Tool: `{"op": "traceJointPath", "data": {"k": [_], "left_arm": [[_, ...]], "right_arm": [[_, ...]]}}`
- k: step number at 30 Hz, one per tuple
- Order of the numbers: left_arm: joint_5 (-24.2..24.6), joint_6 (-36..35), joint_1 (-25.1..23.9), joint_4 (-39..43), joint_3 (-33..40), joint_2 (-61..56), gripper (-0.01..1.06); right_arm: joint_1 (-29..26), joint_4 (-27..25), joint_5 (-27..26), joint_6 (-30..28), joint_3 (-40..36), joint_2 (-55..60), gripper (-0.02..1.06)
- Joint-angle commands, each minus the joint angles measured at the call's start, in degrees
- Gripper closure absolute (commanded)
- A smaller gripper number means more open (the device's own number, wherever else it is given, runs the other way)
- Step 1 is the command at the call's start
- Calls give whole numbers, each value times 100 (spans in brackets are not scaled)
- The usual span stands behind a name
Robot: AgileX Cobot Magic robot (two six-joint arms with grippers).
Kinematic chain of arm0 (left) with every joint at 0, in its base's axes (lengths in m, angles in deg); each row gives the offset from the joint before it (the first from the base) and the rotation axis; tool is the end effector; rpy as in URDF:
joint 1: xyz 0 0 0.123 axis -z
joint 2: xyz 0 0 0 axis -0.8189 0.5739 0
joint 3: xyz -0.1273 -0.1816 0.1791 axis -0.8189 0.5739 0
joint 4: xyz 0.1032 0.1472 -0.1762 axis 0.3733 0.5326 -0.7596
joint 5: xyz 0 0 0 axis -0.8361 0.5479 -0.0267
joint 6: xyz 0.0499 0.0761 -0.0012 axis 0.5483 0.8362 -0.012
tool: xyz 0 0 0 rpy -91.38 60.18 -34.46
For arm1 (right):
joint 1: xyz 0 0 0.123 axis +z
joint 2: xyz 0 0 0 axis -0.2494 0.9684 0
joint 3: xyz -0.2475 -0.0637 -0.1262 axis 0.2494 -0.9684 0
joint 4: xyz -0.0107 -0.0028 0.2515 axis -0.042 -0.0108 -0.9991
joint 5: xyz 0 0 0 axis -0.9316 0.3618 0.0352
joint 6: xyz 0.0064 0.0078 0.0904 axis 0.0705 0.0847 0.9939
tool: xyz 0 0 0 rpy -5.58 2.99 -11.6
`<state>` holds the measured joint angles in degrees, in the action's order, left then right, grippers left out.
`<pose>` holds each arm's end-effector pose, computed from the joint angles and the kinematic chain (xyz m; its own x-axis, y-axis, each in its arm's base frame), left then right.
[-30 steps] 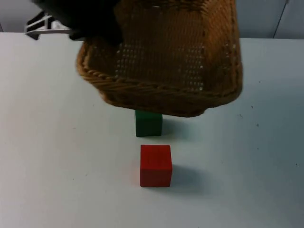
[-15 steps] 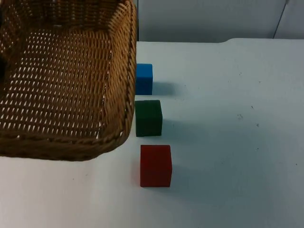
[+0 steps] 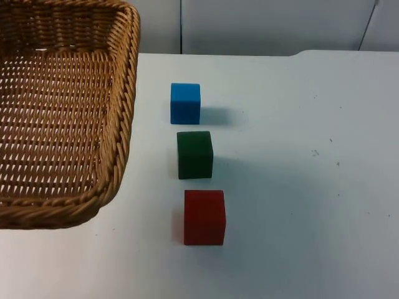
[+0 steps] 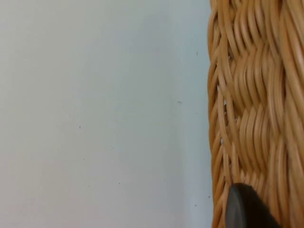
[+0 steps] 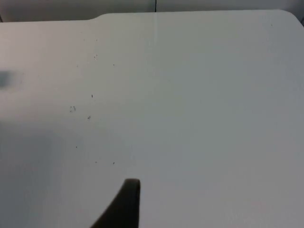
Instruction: Pick up the basket with the left hand and place the blue cube into the basket with the right hand.
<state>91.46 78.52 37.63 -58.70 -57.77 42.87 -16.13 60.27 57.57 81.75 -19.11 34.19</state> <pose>0.2227 0.0129 0.2186 -0.8165 -0.2961 -0.4957 0.0154 0.8470 -0.5314 -0.0074 -0.0080 0.2791 -0.4682 -0.0098 -0.8836 0.0987 0.9931 -0.0634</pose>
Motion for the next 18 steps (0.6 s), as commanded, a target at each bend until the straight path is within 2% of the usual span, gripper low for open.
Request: {"op": "traceJointPath", "data": {"k": [1, 4, 7, 11, 12, 15, 16, 18], "left_arm": [[245, 122, -11, -238, 18, -68, 105], [314, 123, -11, -260, 18, -68, 105], [324, 123, -11, -282, 18, -68, 105], [308, 144, -11, -280, 18, -68, 105], [308, 144, -11, -280, 18, -68, 105], [308, 144, -11, -290, 18, -68, 105], [308, 144, -11, -290, 18, -68, 105], [308, 144, -11, -290, 18, -68, 105]], "right_arm": [[23, -37, -51, -32, -35, -13, 0], [23, -68, -51, -45, -35, -13, 0], [23, -311, -51, -98, 6, -13, 0], [23, -1226, -299, -410, 277, 631, 0], [23, -1226, -299, -410, 277, 631, 0], [23, -1924, -830, -804, 611, 1760, 0], [23, -1924, -830, -804, 611, 1760, 0], [23, -2314, -1074, -1035, 890, 2516, 0]]}}
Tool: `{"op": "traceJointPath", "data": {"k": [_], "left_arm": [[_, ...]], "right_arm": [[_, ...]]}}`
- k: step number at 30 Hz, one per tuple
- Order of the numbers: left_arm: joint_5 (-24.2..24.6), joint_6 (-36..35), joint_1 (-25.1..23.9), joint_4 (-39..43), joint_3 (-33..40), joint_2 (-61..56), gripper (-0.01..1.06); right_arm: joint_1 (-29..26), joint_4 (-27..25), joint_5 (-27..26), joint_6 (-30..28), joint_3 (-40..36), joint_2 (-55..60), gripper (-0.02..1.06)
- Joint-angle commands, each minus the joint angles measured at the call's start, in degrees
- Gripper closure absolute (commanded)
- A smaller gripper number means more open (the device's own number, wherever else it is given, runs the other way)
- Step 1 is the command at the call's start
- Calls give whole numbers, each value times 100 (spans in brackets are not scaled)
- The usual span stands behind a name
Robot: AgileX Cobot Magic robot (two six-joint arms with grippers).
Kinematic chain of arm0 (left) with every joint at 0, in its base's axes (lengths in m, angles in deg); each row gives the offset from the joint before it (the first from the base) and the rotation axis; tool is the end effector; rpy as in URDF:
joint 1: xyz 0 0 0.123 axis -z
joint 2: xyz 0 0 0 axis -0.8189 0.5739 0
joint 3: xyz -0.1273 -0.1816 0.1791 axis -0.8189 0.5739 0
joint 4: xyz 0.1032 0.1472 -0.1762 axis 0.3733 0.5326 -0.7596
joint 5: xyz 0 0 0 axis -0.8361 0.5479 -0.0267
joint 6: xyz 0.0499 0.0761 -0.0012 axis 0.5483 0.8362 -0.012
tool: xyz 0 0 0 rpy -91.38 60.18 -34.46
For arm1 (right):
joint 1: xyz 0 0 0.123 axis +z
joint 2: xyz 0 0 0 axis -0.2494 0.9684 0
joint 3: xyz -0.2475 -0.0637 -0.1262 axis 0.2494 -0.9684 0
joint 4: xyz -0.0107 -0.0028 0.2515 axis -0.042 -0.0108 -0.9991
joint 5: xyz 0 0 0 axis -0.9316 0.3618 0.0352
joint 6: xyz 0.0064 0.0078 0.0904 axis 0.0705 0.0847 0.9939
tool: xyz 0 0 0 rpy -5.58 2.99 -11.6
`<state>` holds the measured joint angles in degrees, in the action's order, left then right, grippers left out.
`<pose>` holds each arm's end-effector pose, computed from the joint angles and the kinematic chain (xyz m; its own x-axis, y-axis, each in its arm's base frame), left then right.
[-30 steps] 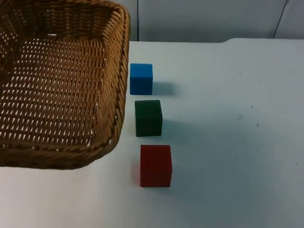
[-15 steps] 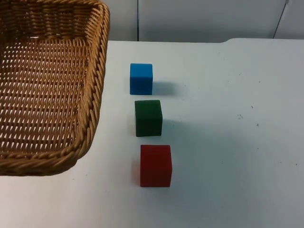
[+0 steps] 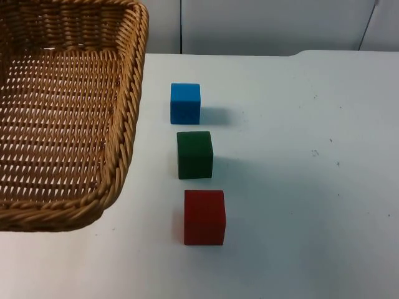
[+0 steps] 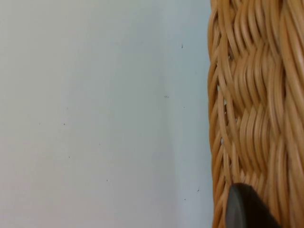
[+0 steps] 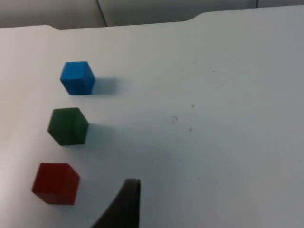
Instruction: Pick up the basket with the left hand and place the blue cube into the basket with the right hand.
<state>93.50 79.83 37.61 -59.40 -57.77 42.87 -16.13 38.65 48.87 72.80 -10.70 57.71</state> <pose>0.2214 0.0101 0.2195 -0.8250 -0.2773 -0.4924 0.0454 0.8359 -0.5469 0.0613 0.0180 0.3257 -0.5531 0.0500 -0.8316 -0.1340 0.9799 0.1481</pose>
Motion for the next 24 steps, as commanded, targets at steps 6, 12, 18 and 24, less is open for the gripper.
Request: {"op": "traceJointPath", "data": {"k": [6, 12, 18, 24], "left_arm": [[104, 26, -9, -191, 18, -68, 105], [77, 38, -9, -128, 18, -68, 105], [65, 38, -17, 31, 18, -68, 105], [56, 38, -30, 118, 18, -68, 105]], "right_arm": [[37, -1700, -493, -1462, 1088, 2325, 0], [629, -2710, -854, -2218, 2265, 4418, 0], [2033, -2167, -1160, -1966, 3921, 6520, 0], [2868, -912, -1450, -204, 5275, 8089, 0]]}}
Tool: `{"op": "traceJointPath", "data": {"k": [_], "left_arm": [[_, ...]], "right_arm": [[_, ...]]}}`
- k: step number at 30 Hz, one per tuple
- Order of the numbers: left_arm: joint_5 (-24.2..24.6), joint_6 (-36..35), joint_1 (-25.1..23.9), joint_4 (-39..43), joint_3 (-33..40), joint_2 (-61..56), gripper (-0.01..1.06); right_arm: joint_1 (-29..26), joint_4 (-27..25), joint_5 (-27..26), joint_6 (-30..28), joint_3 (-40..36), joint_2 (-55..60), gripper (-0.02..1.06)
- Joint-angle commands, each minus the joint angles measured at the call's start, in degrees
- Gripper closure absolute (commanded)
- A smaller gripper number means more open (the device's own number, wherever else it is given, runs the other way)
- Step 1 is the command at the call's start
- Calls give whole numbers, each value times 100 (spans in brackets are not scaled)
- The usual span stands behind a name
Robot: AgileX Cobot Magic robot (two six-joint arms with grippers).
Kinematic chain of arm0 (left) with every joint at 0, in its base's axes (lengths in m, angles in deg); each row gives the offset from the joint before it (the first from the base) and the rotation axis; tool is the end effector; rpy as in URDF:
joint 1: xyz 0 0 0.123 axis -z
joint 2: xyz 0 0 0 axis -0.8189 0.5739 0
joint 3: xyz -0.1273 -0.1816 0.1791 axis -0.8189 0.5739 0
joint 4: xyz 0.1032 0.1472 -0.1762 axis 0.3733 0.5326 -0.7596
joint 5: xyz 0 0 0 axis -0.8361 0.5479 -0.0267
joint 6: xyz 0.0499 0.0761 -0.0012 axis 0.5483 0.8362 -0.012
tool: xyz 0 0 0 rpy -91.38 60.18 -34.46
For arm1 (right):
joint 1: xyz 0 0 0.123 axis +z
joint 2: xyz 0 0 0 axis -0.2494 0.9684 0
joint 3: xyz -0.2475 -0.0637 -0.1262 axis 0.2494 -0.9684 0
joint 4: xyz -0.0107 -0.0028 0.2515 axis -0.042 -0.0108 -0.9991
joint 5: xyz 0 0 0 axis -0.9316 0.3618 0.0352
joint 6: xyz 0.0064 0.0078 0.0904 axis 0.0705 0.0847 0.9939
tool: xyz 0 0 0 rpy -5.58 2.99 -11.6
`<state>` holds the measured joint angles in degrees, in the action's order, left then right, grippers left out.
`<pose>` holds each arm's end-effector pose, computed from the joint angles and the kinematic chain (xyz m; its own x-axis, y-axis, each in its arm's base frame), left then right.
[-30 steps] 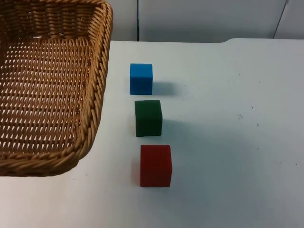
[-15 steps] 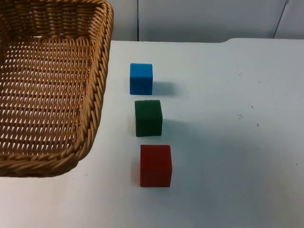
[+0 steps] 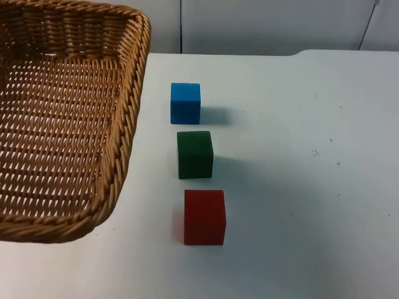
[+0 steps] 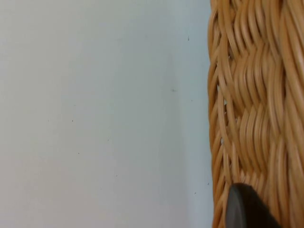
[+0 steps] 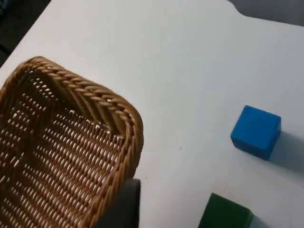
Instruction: Pick up the basket with the left hand and place the blue cube into the basket with the right hand.
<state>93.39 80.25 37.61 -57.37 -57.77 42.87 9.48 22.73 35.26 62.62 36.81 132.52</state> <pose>0.2201 0.0109 0.2178 -0.8335 -0.2412 -0.4971 0.0630 0.8523 -0.5192 0.3469 0.1874 0.3236 -0.7042 -0.1760 -0.6878 -0.5158 0.7926 0.3252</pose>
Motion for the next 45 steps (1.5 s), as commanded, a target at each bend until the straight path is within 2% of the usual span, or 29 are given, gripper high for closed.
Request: {"op": "traceJointPath", "data": {"k": [1, 4, 6, 7, 10, 15, 22, 25, 27, 32, 40, 45], "left_arm": [[67, -4, -30, -85, 18, -68, 105], [67, -4, -201, -105, 18, -68, 105], [101, -4, -333, -127, 18, -68, 105], [101, -4, -333, -127, 18, -68, 105], [163, 9, -364, -131, 18, -68, 105], [134, 19, -364, -119, 18, -68, 105], [118, 38, -364, -133, 18, -68, 105], [86, 38, -364, -133, 18, -68, 105], [86, 38, -364, -133, 18, -68, 105], [104, 38, -364, -167, 18, -68, 105], [104, 38, -364, -216, 18, -68, 105], [104, 52, -364, -239, 18, -68, 105]], "right_arm": [[308, 680, -89, 814, 524, 608, 0], [669, 2048, -20, 2000, 1214, 1390, 1], [833, 2583, -10, 2462, 1537, 1838, 1], [833, 2583, -10, 2462, 1537, 1838, 1], [935, 2883, -64, 3012, 2074, 2484, 1], [935, 2923, -64, 3348, 2557, 3122, 1], [935, 3350, 194, 4036, 3191, 3908, 2], [935, 3369, 202, 4090, 3270, 4066, 2], [935, 3605, 153, 4380, 3302, 4220, 2], [935, 3829, 164, 4624, 3302, 4349, 2], [935, 3936, -474, 4807, 3302, 4533, 2], [922, 3946, -584, 5038, 3302, 4641, 3]]}}
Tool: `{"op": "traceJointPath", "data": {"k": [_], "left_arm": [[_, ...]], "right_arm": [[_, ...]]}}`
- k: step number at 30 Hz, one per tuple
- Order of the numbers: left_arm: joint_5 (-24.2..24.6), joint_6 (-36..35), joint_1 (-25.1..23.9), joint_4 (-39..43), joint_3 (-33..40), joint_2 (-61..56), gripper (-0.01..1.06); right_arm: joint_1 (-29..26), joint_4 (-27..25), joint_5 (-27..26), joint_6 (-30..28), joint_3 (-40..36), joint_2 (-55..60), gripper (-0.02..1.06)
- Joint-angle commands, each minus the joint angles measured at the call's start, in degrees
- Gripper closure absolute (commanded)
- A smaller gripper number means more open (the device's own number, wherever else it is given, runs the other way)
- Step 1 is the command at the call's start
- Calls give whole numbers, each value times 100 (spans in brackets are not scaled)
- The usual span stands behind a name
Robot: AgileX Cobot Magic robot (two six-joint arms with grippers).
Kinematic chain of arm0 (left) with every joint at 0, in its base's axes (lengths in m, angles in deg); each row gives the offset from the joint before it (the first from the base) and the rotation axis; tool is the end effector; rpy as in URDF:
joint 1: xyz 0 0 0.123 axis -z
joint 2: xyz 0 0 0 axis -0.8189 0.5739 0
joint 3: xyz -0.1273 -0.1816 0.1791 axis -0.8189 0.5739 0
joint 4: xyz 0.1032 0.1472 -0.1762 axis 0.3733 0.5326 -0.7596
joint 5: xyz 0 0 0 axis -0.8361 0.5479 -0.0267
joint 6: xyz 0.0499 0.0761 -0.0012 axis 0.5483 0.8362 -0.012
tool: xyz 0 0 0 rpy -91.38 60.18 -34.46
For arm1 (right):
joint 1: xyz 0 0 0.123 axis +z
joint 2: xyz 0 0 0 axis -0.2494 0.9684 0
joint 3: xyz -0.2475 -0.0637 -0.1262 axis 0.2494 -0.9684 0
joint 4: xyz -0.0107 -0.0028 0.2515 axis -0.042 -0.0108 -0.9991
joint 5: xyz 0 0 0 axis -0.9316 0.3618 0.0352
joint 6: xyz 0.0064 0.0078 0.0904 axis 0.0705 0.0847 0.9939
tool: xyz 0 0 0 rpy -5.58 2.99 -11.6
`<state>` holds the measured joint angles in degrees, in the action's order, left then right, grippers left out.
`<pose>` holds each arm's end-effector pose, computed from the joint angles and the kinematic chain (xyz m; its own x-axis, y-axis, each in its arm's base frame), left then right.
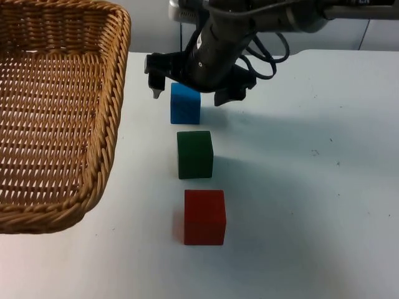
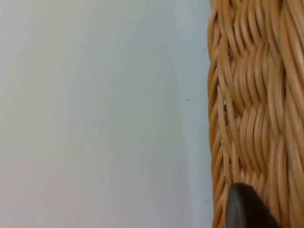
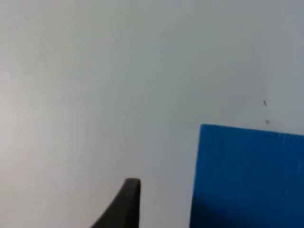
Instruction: Pick up the basket with the left hand and place the blue cube into the basket with the right hand.
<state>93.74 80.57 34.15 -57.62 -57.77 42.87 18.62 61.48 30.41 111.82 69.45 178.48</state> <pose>0.2190 0.0236 0.2181 -0.8181 -0.2884 -0.4975 0.0173 0.8524 -0.5226 0.4593 0.2913 0.1089 -0.8494 -0.0380 -0.5263 -0.1593 0.9693 0.1871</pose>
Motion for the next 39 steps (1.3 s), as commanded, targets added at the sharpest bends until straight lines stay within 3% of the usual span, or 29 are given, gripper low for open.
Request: {"op": "traceJointPath", "data": {"k": [1, 11, 15, 16, 20, 21, 25, 26, 27, 32, 39], "left_arm": [[68, 20, -19, -214, 18, -68, 105], [114, 20, -19, -238, 18, -68, 105], [114, 20, -19, -238, 18, -68, 105], [114, 20, -19, -238, 18, -68, 105], [114, 20, -19, -238, 18, -68, 105], [114, 20, -19, -238, 18, -68, 105], [114, 20, -19, -238, 18, -68, 105], [114, 20, -19, -238, 18, -68, 105], [114, 20, -19, -238, 18, -68, 105], [101, 20, -19, -238, 18, -68, 105], [22, 20, -19, -248, 18, -68, 105]], "right_arm": [[8, 71, -98, 117, 38, 45, 3], [8, 106, -319, 150, 38, 162, 12], [8, 173, -354, 271, 38, 175, 34], [8, 173, -354, 271, 38, 175, 34], [8, 333, -315, 464, 38, 175, 61], [8, 333, -315, 464, 38, 175, 61], [8, 345, -191, 453, 38, 163, 94], [8, 345, -191, 453, 38, 163, 94], [8, 348, -191, 439, 38, 141, 105], [8, 380, -128, 404, 38, -112, 105], [8, 1071, 245, 240, 38, -1268, 105]]}}
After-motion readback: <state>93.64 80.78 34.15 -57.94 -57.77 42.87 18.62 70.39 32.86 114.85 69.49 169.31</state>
